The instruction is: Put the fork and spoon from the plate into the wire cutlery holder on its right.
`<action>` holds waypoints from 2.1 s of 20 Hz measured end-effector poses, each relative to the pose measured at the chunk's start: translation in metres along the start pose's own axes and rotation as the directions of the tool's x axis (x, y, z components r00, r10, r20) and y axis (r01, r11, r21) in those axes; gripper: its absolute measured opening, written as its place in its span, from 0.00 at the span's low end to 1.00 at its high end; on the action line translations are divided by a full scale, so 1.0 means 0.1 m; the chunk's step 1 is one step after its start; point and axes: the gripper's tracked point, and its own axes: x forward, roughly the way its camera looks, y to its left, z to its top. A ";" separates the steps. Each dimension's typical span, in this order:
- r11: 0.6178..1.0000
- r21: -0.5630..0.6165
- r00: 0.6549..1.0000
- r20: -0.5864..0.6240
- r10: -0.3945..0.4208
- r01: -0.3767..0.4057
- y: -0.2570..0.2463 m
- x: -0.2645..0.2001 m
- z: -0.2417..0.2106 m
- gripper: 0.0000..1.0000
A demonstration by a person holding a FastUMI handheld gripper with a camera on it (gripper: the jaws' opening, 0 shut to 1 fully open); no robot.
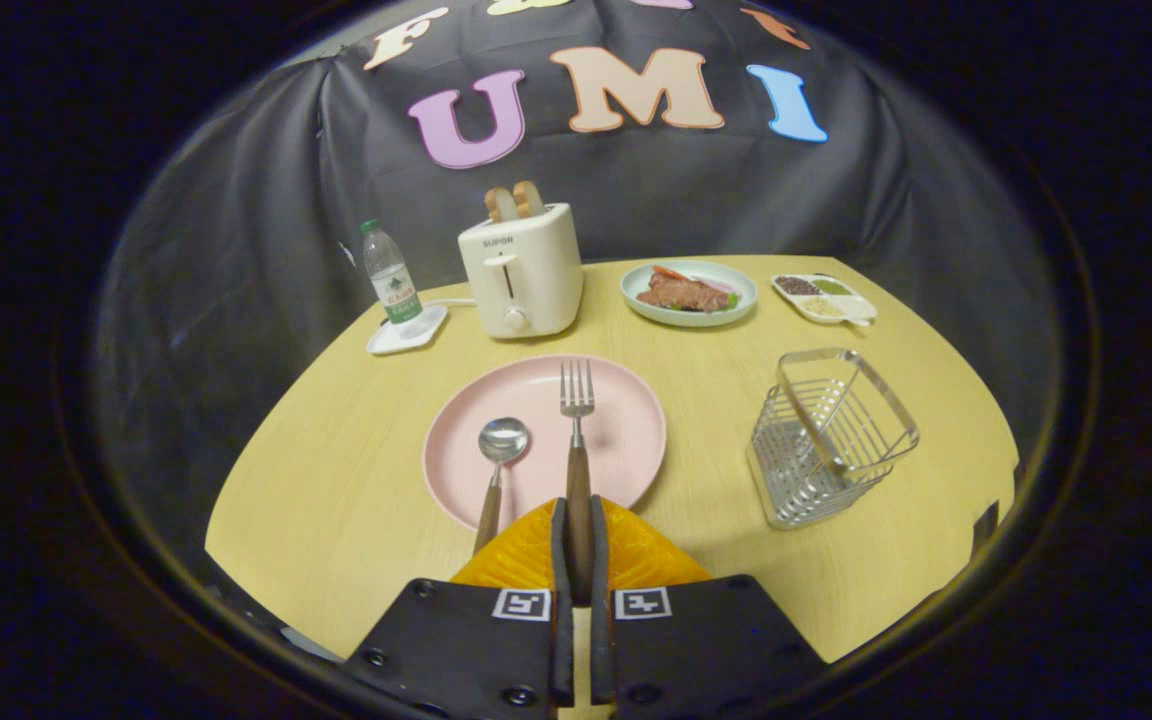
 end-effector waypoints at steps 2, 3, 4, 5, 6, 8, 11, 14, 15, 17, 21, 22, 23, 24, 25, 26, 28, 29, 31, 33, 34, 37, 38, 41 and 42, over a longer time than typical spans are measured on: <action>1.000 0.005 1.000 0.010 0.005 -0.005 -0.09 -0.15 0.18 0.09; 1.000 0.003 1.000 0.012 0.002 -0.002 -0.17 -0.23 0.26 0.09; 1.000 0.000 1.000 0.011 -0.005 0.005 -0.27 -0.32 0.34 0.09; 1.000 -0.001 1.000 0.007 -0.013 0.013 -0.38 -0.41 0.40 0.09; 1.000 -0.001 1.000 -0.004 -0.023 0.023 -0.50 -0.49 0.47 0.09; 0.999 0.001 0.999 -0.026 -0.045 0.045 -0.76 -0.65 0.58 0.09; 0.997 -0.017 0.994 -0.083 -0.078 0.077 -1.12 -0.82 0.65 0.09; 0.995 -0.046 0.976 -0.198 -0.091 0.083 -1.38 -0.93 0.54 0.09; 0.995 -0.061 0.968 -0.234 -0.096 0.084 -1.44 -0.95 0.48 0.09; 0.993 -0.098 0.946 -0.309 -0.100 0.073 -1.54 -0.98 0.38 0.09; 0.991 -0.127 0.894 -0.438 -0.088 0.036 -1.59 -0.97 0.30 0.09; 0.992 -0.125 0.880 -0.467 -0.083 0.028 -1.60 -0.95 0.29 0.09; 0.992 -0.126 0.865 -0.496 -0.076 0.015 -1.60 -0.93 0.29 0.09; 0.992 -0.128 0.850 -0.520 -0.079 0.014 -1.62 -0.87 0.30 0.09; 0.992 -0.127 0.835 -0.544 -0.087 0.020 -1.66 -0.83 0.31 0.09; 0.992 -0.123 0.820 -0.566 -0.089 0.022 -1.67 -0.79 0.33 0.09; 0.993 -0.118 0.790 -0.607 -0.082 0.012 -1.66 -0.70 0.35 0.11; 0.992 -0.123 0.777 -0.624 -0.085 0.009 -1.67 -0.66 0.36 0.11; 0.991 -0.134 0.755 -0.651 -0.086 -0.003 -1.65 -0.56 0.37 0.11; 0.992 -0.127 0.731 -0.678 -0.072 -0.020 -1.59 -0.51 0.34 0.13; 0.993 -0.119 0.727 -0.684 -0.064 -0.025 -1.57 -0.48 0.35 0.13; 0.997 -0.073 0.714 -0.700 -0.030 -0.029 -1.53 -0.48 0.41 0.26; 0.998 -0.056 0.719 -0.695 -0.025 -0.020 -1.54 -0.48 0.46 0.34; 1.000 -0.027 0.743 -0.670 -0.011 -0.010 -1.56 -0.55 0.61 0.59; 1.000 -0.023 0.745 -0.667 -0.011 -0.006 -1.56 -0.61 0.65 0.67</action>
